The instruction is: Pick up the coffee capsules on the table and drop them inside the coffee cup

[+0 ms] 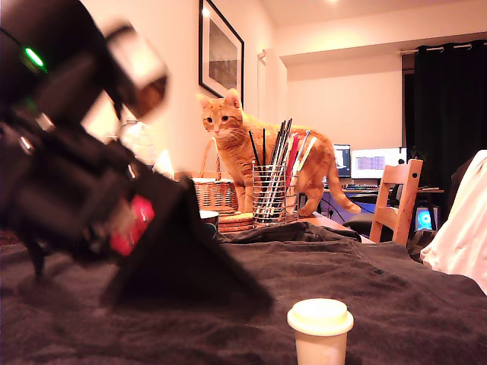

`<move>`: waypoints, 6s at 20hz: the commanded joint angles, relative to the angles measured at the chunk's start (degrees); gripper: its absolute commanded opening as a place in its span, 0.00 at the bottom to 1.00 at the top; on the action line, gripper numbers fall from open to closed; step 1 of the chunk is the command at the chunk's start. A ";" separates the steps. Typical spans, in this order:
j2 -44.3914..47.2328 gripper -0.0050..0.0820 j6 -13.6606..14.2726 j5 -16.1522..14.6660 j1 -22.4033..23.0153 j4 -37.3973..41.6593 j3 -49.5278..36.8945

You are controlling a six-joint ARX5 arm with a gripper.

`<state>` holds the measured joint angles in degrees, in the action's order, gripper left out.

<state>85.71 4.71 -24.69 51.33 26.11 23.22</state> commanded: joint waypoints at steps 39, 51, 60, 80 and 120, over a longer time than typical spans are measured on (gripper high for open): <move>7.85 0.42 2.34 0.72 0.96 -11.72 15.61; -10.21 0.42 2.40 2.78 -10.19 -17.46 15.61; -15.30 0.42 2.40 5.57 -21.14 -24.52 15.61; -14.86 0.42 1.51 6.58 -26.10 -23.69 15.61; 6.21 0.73 1.31 5.66 -24.15 -39.78 33.29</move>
<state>91.55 5.80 -18.98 26.96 -13.80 56.14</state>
